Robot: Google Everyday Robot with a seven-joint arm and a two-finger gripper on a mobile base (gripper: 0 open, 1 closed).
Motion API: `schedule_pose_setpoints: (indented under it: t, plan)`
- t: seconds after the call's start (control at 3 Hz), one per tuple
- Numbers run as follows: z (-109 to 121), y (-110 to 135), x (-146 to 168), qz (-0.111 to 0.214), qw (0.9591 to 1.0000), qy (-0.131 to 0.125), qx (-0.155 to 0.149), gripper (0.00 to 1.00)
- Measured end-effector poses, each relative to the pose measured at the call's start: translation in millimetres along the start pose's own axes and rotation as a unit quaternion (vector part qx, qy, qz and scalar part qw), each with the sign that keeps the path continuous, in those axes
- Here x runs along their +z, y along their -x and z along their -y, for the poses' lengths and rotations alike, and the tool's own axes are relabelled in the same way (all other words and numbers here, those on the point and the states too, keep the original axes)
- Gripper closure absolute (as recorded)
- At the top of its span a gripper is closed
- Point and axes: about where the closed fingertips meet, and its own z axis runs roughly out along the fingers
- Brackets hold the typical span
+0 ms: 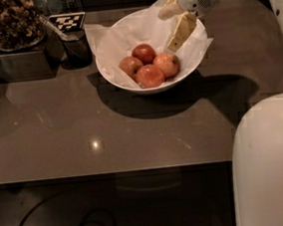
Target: Pick apple from white bowl
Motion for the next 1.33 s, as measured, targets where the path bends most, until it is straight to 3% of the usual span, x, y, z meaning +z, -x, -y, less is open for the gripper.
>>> schedule_pose_setpoints:
  t: [0.67,1.33]
  plan:
    - [2.2,-24.5,27.2,-0.003,0.9994,0.027,0.020,0.19]
    - [-11.1,-42.4,30.2,0.018,0.9974,0.041,0.056,0.18]
